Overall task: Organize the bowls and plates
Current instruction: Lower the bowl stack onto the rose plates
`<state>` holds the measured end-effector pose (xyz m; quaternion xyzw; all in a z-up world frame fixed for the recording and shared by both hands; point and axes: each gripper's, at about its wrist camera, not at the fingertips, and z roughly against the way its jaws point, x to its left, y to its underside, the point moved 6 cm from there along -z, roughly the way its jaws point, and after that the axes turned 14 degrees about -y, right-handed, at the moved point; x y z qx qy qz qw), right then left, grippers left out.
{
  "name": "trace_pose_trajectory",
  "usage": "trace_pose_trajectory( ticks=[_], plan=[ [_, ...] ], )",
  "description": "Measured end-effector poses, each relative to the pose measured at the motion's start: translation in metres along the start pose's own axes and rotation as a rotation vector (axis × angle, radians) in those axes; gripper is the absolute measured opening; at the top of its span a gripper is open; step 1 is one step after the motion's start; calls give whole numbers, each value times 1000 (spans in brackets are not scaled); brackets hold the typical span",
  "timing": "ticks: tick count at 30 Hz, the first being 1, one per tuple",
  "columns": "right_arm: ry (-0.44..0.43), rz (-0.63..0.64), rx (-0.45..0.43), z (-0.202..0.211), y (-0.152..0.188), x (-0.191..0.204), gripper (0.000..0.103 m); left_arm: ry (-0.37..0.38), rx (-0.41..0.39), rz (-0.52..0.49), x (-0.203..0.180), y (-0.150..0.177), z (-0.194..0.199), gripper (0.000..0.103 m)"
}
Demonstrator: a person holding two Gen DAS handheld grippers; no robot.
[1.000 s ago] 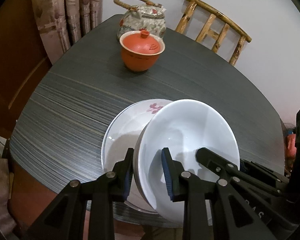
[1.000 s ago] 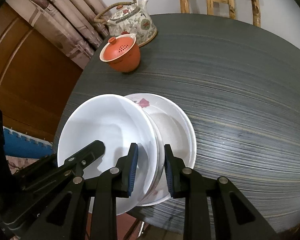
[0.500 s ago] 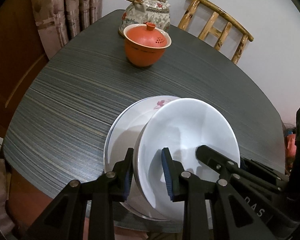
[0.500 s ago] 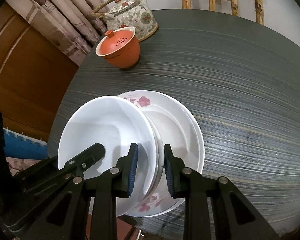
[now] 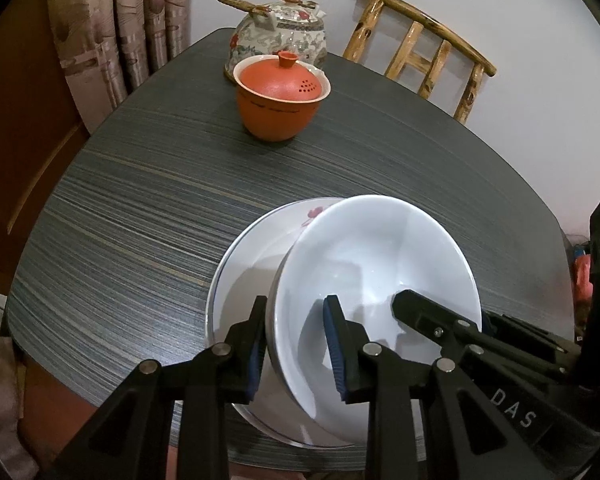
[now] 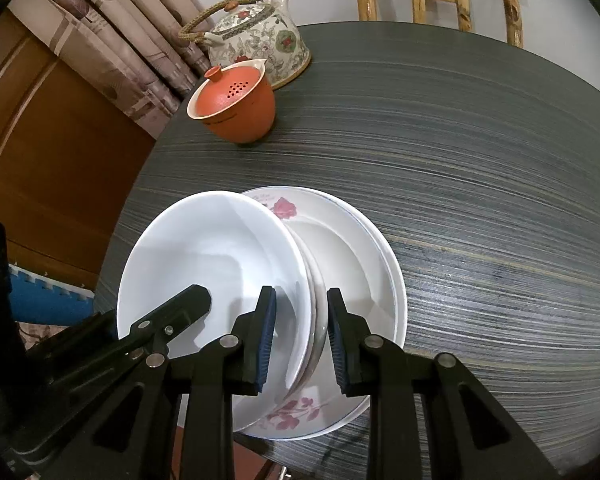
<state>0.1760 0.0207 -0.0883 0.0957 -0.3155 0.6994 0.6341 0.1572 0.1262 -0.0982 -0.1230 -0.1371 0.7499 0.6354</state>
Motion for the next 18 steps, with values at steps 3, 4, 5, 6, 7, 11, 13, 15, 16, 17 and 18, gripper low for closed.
trace_pose_trajectory(
  ticks=[3,4,5,6,7,11,13,15,16,17,18],
  plan=[
    [-3,-1,0,0,1,0,25,-2,-2,-5,0,0,0,28],
    [-1,5,1,0,1,0,25,-2,-2,-2,-1,0,0,28],
    [-1,6,1,1,1,0,26,-3,-2,-1,-1,1,0,28],
    [-3,2,1,1,1,0,26,-4,-3,-7,-1,0,0,28],
    [-2,4,2,1,2,0,26,-4,-3,-6,-1,0,0,28],
    [-1,8,2,1,2,1,26,-8,-4,-10,-1,1,0,28],
    [0,5,1,1,2,1,26,-12,-6,-17,-2,1,0,29],
    [0,4,2,1,2,1,26,-14,-4,-14,-3,1,-1,29],
    [-1,3,2,1,3,1,26,-14,-3,-13,-2,2,-1,29],
    [-1,4,3,1,3,1,26,-15,-2,-11,-3,2,-1,29],
    [-1,5,4,0,3,1,26,-17,-1,-13,-2,2,0,29]
  ],
)
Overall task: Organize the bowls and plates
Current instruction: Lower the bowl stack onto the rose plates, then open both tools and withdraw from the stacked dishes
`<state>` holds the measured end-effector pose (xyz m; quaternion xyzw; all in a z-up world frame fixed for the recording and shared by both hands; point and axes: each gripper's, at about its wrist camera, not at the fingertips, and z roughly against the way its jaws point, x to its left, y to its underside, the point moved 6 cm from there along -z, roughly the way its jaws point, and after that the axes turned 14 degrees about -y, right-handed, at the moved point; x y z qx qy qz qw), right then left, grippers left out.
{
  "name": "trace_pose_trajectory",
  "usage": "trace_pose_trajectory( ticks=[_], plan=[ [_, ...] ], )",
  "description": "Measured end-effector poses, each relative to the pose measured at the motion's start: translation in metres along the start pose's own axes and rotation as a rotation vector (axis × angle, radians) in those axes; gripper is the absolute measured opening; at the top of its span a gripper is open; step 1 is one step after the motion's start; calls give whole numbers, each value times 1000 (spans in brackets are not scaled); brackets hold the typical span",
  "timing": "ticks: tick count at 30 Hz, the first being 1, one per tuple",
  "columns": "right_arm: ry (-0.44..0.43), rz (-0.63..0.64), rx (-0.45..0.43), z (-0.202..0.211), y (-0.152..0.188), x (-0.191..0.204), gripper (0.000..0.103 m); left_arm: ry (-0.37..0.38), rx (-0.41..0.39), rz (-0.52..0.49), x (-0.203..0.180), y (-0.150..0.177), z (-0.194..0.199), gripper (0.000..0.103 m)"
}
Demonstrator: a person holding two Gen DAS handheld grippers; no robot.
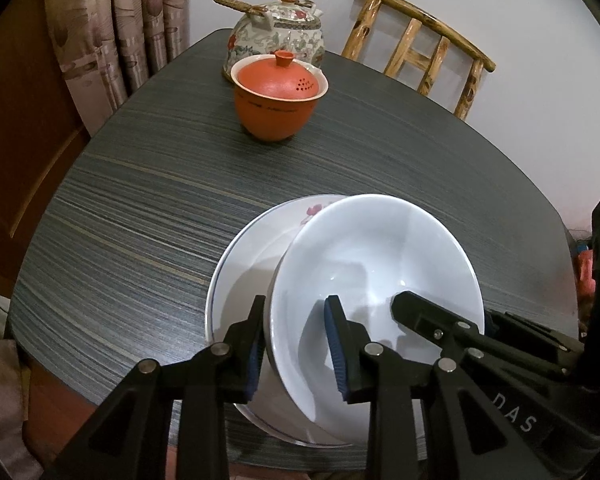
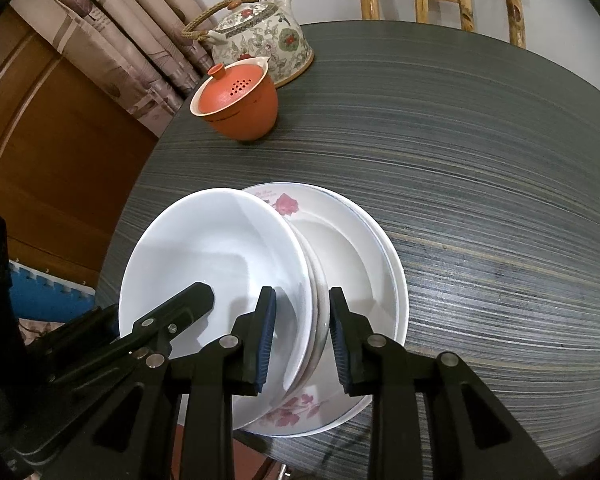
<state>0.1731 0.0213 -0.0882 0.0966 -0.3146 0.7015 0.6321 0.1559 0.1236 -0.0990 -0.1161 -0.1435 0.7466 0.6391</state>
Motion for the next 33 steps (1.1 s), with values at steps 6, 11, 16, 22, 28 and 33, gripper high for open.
trace_pose_trajectory(
  ticks=[6,11,16,22,28,33],
  plan=[
    [-1,1,4,-1,0,1,27,-36,-11,-22,-2,2,4,29],
    [0,-7,-1,2,2,1,31,-48,-17,-21,-1,4,9,29],
    [9,2,-7,4,1,3,37,-63,-28,-23,1,5,14,29],
    [21,12,-11,6,1,0,46,-69,-37,-29,1,6,19,29],
    [28,21,-33,14,2,-3,58,-76,-64,-32,2,9,29,29],
    [45,55,-74,27,5,-1,66,-90,-111,-28,0,14,46,33]
  ],
)
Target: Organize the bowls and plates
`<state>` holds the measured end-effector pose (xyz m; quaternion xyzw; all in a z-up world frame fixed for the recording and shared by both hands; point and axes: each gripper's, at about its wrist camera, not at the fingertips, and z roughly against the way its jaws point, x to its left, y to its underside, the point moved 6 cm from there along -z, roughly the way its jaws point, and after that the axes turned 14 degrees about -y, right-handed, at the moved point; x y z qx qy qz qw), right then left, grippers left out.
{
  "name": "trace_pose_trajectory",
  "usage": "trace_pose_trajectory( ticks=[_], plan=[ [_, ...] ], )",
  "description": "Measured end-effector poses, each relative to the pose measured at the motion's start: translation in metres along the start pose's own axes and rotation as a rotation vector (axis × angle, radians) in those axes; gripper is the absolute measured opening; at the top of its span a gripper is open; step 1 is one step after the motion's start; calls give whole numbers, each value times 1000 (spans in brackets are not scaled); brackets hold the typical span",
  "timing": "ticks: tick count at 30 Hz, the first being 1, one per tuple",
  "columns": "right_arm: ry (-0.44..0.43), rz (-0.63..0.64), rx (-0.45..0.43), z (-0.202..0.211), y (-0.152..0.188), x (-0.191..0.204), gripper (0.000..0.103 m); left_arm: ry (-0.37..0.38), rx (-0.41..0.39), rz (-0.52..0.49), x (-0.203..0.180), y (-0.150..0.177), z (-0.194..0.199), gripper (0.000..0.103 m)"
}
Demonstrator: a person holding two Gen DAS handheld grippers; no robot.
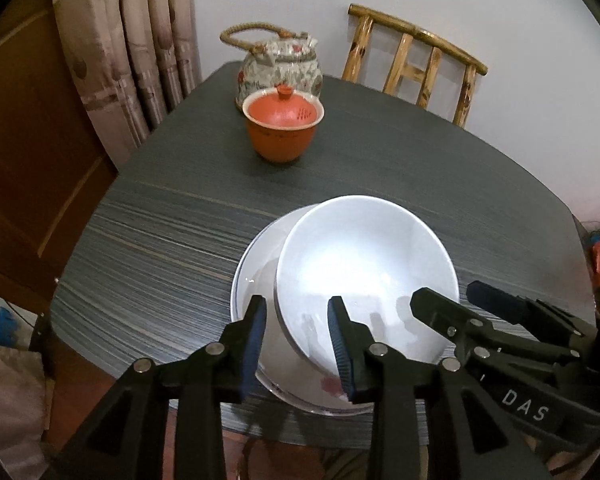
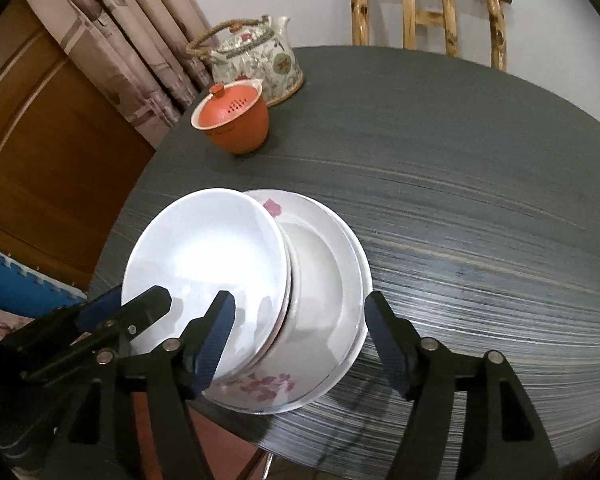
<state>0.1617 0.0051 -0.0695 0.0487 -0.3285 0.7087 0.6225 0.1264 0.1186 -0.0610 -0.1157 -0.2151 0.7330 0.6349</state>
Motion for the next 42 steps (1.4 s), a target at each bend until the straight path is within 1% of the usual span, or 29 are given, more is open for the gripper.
trace_pose_trajectory(
  ticks=[3,7,10,13,16,18,20,21,22,26,32,38,42],
  plan=[
    [13,14,-21,8,2,0,69,12,-13,6,-1,3,9,33],
    [27,36,-51,21,7,0,74,-2,-55,-7,-1,7,24,39],
    [42,61,-73,33,11,1,78,1,-72,-5,-2,13,34,43],
    [52,77,-95,43,15,1,81,-26,-101,-18,-3,20,42,47],
    [47,70,-110,53,20,0,86,-30,-113,-13,-4,26,48,48],
    [34,61,-118,58,23,0,93,-38,-117,-7,-4,29,50,51],
    [32,60,-128,63,26,1,94,-69,-131,-9,-3,33,54,55],
    [34,63,-136,67,29,1,97,-89,-140,-17,-4,35,56,56],
    [46,71,-145,70,30,2,98,-92,-141,-19,-5,37,57,57],
    [70,94,-182,81,37,2,100,-93,-131,1,-3,44,59,57],
    [77,75,-212,95,48,-4,100,-134,-129,18,-1,49,59,57],
    [98,89,-208,95,58,-5,101,-166,-124,22,-1,51,57,57],
    [97,90,-199,94,63,-5,102,-181,-127,18,0,52,57,57]
  ],
)
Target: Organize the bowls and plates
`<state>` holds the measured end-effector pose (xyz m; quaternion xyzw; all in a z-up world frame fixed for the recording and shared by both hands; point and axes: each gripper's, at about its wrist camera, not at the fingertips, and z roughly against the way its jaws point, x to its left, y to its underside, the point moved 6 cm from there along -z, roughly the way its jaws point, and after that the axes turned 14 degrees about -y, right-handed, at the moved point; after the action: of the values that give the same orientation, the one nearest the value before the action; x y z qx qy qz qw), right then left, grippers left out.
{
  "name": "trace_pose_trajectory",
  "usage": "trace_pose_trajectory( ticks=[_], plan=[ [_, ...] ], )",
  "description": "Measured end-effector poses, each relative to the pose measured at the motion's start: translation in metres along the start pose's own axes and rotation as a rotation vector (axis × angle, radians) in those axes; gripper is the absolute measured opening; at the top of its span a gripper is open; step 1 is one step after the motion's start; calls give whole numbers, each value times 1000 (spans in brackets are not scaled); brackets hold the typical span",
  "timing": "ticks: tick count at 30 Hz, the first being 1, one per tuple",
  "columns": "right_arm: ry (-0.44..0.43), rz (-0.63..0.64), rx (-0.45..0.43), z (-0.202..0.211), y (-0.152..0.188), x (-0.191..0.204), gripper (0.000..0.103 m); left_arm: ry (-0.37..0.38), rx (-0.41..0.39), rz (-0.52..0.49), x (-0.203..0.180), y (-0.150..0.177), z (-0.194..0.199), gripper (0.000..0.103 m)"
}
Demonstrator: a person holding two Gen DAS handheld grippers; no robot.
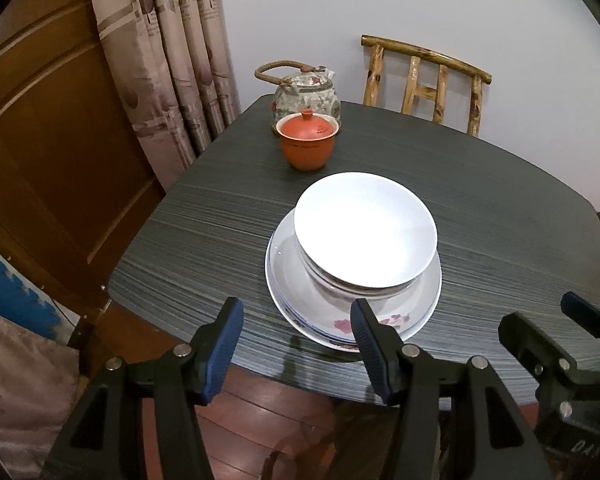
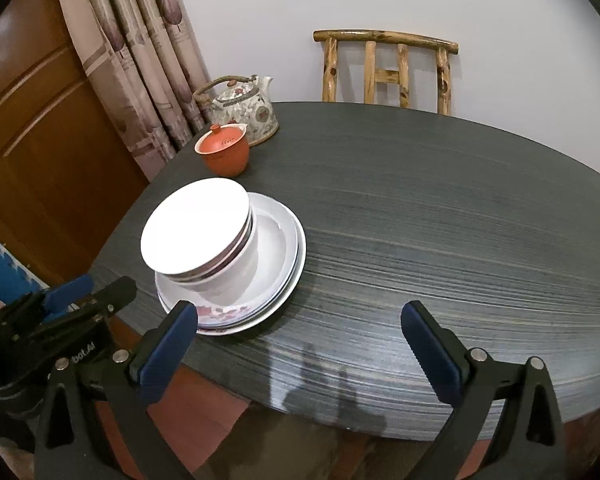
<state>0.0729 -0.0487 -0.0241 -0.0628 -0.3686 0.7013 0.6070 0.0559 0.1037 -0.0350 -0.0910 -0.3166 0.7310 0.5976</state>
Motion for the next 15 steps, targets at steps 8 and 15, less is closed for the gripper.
trace_pose_trajectory(
  ticks=[8,15],
  plan=[
    [1,26,12,-4,4,5,102,-4,6,-2,-1,2,-2,57],
    [11,38,45,-13,9,7,102,-5,13,0,0,2,-5,57]
  ],
)
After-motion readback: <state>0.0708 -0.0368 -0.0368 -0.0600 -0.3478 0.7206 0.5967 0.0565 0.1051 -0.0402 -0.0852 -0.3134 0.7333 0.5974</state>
